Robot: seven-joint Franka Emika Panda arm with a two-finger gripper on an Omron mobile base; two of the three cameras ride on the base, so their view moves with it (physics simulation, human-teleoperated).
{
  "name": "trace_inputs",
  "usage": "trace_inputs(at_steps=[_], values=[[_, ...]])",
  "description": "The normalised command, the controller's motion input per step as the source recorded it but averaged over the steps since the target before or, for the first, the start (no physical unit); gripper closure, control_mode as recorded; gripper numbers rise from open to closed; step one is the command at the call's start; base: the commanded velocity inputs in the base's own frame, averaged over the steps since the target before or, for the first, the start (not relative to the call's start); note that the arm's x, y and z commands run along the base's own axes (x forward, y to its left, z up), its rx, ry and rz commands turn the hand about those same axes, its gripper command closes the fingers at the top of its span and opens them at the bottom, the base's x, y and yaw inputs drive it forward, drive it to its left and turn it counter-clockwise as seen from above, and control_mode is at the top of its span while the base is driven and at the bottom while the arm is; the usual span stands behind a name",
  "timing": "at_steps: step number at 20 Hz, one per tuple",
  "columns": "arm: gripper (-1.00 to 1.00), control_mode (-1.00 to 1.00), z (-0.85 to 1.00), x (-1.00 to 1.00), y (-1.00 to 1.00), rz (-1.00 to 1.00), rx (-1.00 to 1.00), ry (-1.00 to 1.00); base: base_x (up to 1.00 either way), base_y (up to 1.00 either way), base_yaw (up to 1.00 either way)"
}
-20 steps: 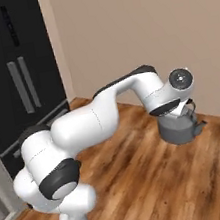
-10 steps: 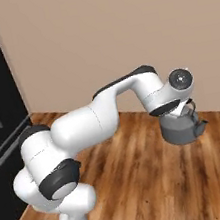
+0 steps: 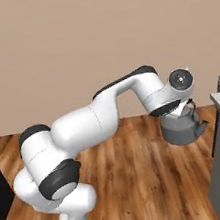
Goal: The kettle is done boiling. Turn off the stove, then wait for 300 timesteps before moving the kettle to the dining table.
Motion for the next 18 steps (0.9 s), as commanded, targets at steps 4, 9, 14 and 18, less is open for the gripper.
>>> trace_inputs(at_steps=[4, 9, 14, 18], values=[[1.0, 1.0, 0.0, 0.0, 0.0, 0.0, 0.0, 0.0, 0.61, 0.44, -0.45], [1.0, 1.0, 0.0, 0.0, 0.0, 0.0, 0.0, 0.0, 0.67, 0.57, -0.44], [1.0, 1.0, 0.0, 0.0, 0.0, 0.0, 0.0, 0.0, 0.69, 0.64, -0.45], [1.0, 1.0, 0.0, 0.0, 0.0, 0.0, 0.0, 0.0, 0.68, 0.66, -0.45]])
